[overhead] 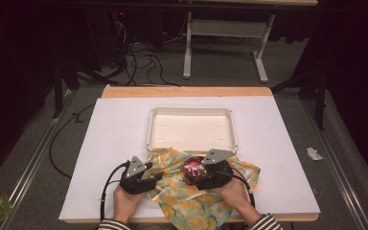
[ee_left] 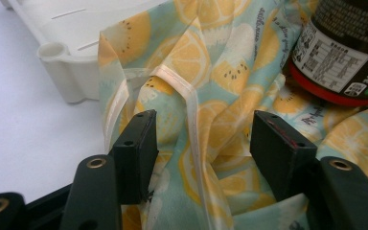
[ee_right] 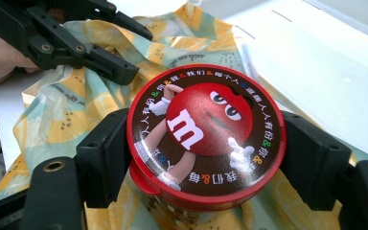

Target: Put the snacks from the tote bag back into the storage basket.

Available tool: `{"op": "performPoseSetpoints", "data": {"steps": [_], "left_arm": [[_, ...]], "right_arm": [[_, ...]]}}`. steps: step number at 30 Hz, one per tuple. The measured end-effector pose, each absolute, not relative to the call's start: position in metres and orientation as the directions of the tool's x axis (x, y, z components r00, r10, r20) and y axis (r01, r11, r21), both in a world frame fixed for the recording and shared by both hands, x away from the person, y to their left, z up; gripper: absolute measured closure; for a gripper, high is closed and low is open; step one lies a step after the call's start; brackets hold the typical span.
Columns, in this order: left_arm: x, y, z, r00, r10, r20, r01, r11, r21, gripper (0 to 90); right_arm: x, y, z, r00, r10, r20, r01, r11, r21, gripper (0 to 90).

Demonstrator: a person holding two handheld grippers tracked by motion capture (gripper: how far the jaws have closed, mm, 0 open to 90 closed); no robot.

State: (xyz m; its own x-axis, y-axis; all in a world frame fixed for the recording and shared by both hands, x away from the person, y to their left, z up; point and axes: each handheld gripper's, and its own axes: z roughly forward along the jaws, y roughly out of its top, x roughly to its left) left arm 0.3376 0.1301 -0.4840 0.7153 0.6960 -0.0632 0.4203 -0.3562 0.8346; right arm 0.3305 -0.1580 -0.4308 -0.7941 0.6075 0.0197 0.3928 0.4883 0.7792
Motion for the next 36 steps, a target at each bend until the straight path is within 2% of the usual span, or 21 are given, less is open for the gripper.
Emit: {"op": "performPoseSetpoints", "data": {"steps": [36], "left_arm": [[0.337, 0.130, -0.484, 0.715, 0.696, -0.057, 0.417, -0.360, 0.835, 42.4]], "right_arm": [[0.334, -0.186, -0.396, -0.762, 0.647, 0.032, 0.408, 0.441, 0.799, 26.0]]}}
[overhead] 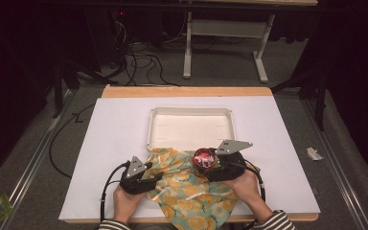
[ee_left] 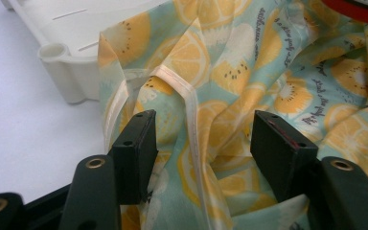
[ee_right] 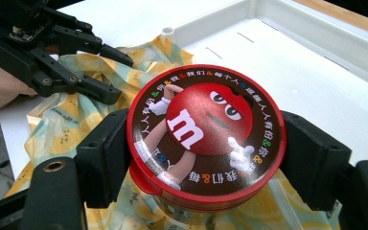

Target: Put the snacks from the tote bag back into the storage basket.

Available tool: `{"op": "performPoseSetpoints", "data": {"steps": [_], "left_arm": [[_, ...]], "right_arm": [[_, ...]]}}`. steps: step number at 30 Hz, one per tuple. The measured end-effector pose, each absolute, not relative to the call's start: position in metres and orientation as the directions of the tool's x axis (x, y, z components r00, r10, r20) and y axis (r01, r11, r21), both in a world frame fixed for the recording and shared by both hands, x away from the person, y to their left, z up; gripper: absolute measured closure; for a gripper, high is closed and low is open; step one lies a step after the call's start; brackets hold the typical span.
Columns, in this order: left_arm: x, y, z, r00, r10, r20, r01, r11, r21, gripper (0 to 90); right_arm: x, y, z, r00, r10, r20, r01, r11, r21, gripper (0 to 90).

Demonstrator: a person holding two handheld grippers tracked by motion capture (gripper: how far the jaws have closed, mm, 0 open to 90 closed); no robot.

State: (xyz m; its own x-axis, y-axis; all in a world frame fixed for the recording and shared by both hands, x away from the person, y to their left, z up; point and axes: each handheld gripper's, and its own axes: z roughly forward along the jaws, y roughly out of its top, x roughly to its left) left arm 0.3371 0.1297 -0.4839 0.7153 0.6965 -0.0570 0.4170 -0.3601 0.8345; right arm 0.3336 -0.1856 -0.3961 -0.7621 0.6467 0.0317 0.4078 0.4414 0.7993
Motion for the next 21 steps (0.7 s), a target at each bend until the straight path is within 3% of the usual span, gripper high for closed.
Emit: {"op": "performPoseSetpoints", "data": {"steps": [21], "left_arm": [[0.337, 0.130, -0.484, 0.716, 0.695, -0.060, 0.419, -0.360, 0.834, 42.2]], "right_arm": [[0.339, -0.190, -0.380, -0.764, 0.645, 0.030, 0.403, 0.441, 0.802, 26.0]]}}
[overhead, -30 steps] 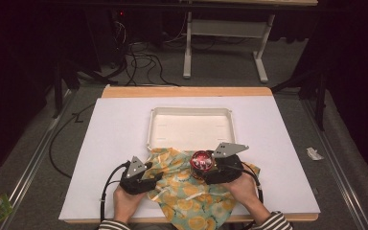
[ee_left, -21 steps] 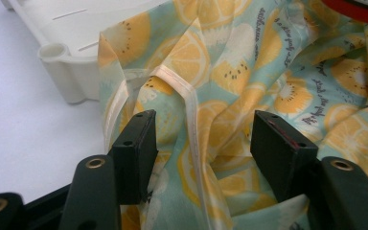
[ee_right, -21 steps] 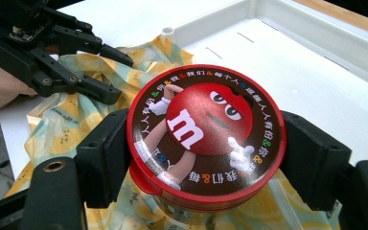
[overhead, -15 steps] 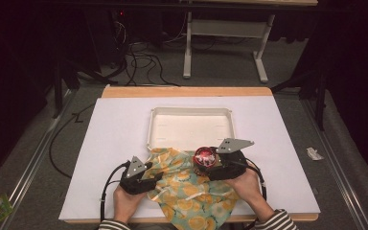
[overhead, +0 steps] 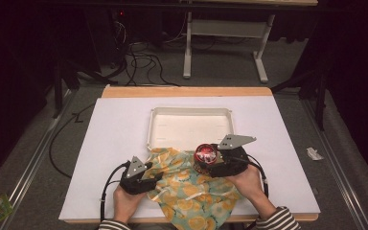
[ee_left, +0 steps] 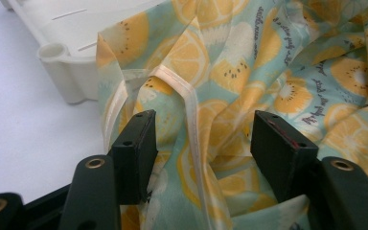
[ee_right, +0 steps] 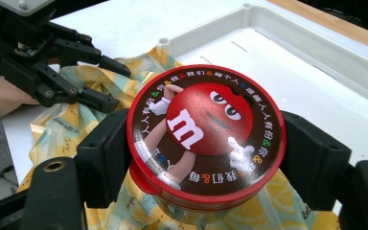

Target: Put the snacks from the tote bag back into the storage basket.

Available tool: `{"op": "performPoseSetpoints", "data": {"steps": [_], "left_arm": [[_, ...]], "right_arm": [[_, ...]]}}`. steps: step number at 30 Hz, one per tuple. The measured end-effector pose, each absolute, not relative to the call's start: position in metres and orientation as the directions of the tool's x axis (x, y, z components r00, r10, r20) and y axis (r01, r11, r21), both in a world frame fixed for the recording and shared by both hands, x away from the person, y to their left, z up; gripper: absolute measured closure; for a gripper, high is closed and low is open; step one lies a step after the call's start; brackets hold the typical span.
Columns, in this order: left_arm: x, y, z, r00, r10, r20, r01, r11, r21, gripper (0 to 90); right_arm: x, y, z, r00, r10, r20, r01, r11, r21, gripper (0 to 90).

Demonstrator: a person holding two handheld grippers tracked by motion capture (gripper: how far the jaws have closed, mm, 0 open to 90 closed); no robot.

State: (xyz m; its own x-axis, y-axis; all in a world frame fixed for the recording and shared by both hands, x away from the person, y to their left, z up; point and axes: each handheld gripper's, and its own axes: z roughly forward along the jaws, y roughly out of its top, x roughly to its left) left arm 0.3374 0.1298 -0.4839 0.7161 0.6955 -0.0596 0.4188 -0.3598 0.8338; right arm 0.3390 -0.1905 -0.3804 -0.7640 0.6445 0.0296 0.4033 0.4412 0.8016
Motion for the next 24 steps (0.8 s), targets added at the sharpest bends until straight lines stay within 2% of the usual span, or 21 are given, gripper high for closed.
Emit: {"op": "performPoseSetpoints", "data": {"steps": [24], "left_arm": [[0.338, 0.130, -0.484, 0.716, 0.695, -0.062, 0.420, -0.359, 0.833, 42.1]], "right_arm": [[0.351, -0.197, -0.367, -0.748, 0.662, 0.044, 0.420, 0.421, 0.804, 26.1]]}}
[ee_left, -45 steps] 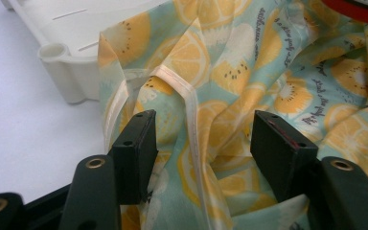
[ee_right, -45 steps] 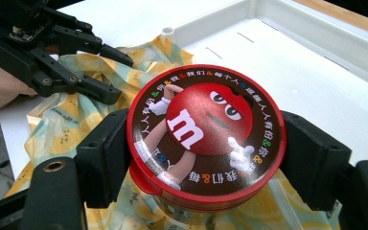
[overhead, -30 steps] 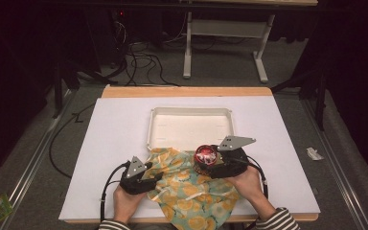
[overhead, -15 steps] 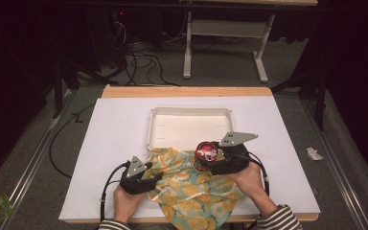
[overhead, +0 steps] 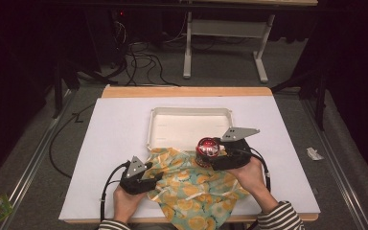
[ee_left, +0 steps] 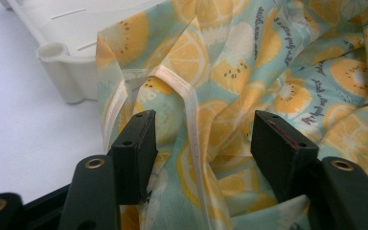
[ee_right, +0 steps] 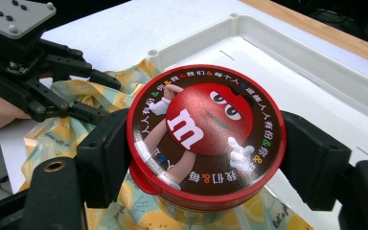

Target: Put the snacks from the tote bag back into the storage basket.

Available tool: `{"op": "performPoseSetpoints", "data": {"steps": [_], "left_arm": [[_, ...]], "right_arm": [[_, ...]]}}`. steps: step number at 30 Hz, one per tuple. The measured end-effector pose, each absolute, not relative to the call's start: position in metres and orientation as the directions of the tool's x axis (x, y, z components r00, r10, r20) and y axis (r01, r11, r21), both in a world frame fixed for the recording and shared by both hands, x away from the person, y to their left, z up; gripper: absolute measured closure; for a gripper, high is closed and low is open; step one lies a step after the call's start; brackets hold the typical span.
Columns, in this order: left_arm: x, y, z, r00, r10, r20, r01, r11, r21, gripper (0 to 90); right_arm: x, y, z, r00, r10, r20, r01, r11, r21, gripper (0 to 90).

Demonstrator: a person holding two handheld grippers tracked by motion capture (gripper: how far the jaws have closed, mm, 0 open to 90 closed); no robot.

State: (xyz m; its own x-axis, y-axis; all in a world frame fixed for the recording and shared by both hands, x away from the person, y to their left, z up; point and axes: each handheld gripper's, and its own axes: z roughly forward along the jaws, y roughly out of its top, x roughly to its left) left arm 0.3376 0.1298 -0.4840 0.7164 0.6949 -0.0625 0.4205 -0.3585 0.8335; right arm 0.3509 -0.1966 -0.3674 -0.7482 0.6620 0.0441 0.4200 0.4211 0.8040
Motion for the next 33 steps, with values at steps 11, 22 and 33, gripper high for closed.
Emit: {"op": "performPoseSetpoints", "data": {"steps": [11, 22, 33], "left_arm": [[0.338, 0.130, -0.484, 0.717, 0.694, -0.061, 0.421, -0.361, 0.832, 42.1], [0.338, 0.130, -0.484, 0.717, 0.695, -0.061, 0.421, -0.361, 0.832, 42.1], [0.337, 0.130, -0.484, 0.718, 0.693, -0.060, 0.419, -0.362, 0.833, 42.0]], "right_arm": [[0.361, -0.199, -0.362, -0.737, 0.675, 0.035, 0.424, 0.421, 0.802, 26.1], [0.376, -0.205, -0.361, -0.712, 0.701, 0.035, 0.443, 0.410, 0.797, 26.0], [0.392, -0.213, -0.355, -0.675, 0.737, 0.041, 0.467, 0.383, 0.797, 26.1]]}}
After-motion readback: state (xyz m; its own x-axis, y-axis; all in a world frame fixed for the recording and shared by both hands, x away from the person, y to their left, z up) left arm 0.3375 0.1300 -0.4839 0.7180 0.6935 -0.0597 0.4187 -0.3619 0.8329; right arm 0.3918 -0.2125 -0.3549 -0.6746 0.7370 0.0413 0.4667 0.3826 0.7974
